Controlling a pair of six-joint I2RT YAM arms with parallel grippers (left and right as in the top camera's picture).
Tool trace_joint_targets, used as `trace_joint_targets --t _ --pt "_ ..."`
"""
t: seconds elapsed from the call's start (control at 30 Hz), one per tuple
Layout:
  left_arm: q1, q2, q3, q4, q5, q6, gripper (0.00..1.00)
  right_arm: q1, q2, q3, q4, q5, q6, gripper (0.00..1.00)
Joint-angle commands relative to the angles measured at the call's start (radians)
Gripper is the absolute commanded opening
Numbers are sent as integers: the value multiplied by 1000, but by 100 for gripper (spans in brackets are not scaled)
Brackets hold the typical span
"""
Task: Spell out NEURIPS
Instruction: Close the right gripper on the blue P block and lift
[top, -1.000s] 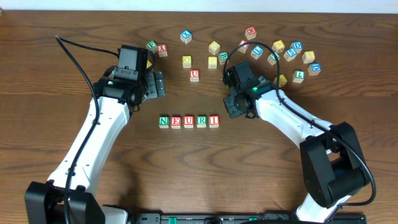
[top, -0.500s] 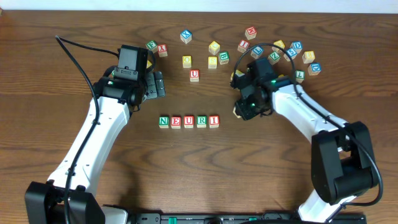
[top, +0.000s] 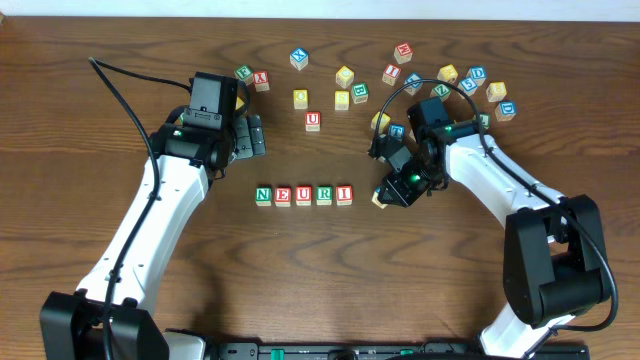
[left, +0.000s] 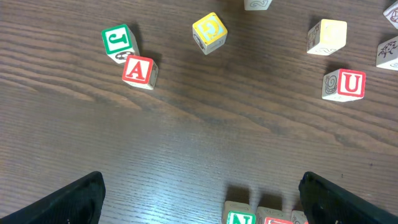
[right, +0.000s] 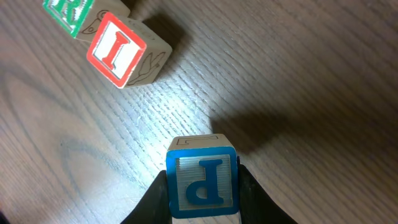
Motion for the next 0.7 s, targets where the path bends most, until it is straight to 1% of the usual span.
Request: trace_joint_targets --t 0.0,0.13,0.37,0.43,0.67 --pt "2 -18 31 0 -2 3 98 -3 -29 0 -1 -17 -51 11" --pt "2 -18 31 0 -2 3 98 -3 -29 0 -6 16 -51 8" --pt "2 -18 31 0 -2 2 98 -3 -29 0 -16 142 -55 9" --pt "2 -18 31 0 -2 3 98 -3 -29 0 -32 166 -80 11" --pt "2 -18 31 0 -2 3 98 -3 -29 0 -52 188 -156 9"
